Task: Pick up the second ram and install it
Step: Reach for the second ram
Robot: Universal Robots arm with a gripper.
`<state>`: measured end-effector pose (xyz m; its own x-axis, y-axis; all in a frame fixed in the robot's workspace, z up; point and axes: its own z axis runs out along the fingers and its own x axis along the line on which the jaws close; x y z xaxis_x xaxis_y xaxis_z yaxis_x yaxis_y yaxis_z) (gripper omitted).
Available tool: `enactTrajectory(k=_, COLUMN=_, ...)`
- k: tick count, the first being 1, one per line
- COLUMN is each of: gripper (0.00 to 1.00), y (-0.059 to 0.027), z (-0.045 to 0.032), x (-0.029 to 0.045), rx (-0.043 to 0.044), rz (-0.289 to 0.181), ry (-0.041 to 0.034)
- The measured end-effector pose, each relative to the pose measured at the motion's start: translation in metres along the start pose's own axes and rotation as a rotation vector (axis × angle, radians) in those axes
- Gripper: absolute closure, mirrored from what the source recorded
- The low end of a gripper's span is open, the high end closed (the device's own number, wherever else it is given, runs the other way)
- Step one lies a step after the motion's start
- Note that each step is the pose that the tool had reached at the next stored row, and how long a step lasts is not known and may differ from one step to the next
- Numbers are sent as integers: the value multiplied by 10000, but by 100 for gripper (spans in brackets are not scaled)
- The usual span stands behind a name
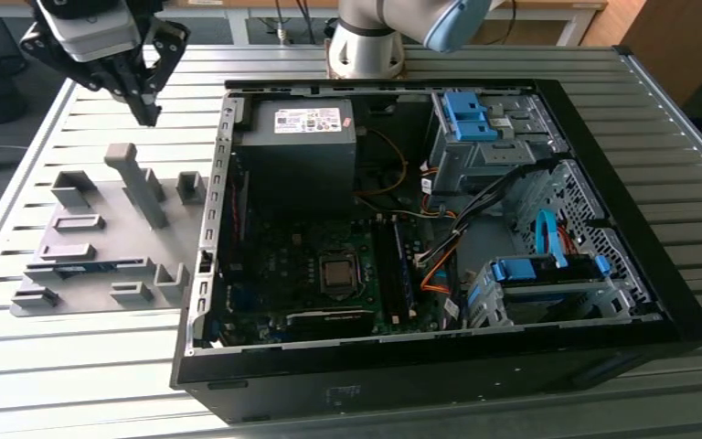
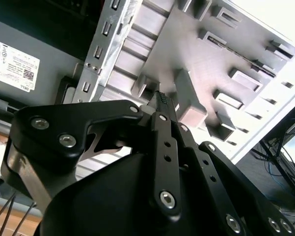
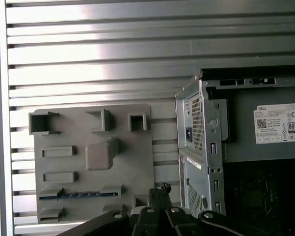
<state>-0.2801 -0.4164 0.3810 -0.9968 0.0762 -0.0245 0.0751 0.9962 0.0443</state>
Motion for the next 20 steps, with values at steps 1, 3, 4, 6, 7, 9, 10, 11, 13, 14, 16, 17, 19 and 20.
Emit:
enactTrajectory(k=1, gripper=89, y=-10, z=1, x=22, rx=-1, rz=0, ry=0)
enactTrajectory(k=3, gripper=89, y=-26, z=1, x=68, rx=-1, rz=0, ry=-1)
enactTrajectory(k=4, gripper=89, y=-30, z=0, x=91, rx=0, rz=0, ry=1)
enactTrajectory(k=6, gripper=89, y=-36, z=0, x=144, rx=0, rz=1, ry=1)
enactTrajectory(k=7, gripper=89, y=-38, z=-1, x=171, rx=0, rz=0, ry=1)
enactTrajectory(k=9, gripper=89, y=-42, z=-2, x=230, rx=-1, rz=0, ry=1)
enactTrajectory(k=10, gripper=89, y=-45, z=-3, x=260, rx=-1, rz=-1, ry=0)
enactTrajectory(k=11, gripper=89, y=-47, z=-3, x=289, rx=-1, rz=-1, ry=0)
enactTrajectory(k=13, gripper=89, y=-50, z=-5, x=333, rx=0, rz=1, ry=1)
enactTrajectory(k=14, gripper=89, y=-50, z=-5, x=337, rx=-1, rz=1, ry=0)
enactTrajectory(k=16, gripper=89, y=-50, z=-5, x=337, rx=0, rz=-1, ry=1)
enactTrajectory(k=17, gripper=89, y=-50, z=-5, x=337, rx=-1, rz=0, ry=0)
enactTrajectory(k=19, gripper=89, y=-51, z=-5, x=338, rx=-1, rz=0, ry=1)
enactTrajectory(k=20, gripper=89, y=-51, z=-5, x=338, rx=-1, rz=0, ry=0)
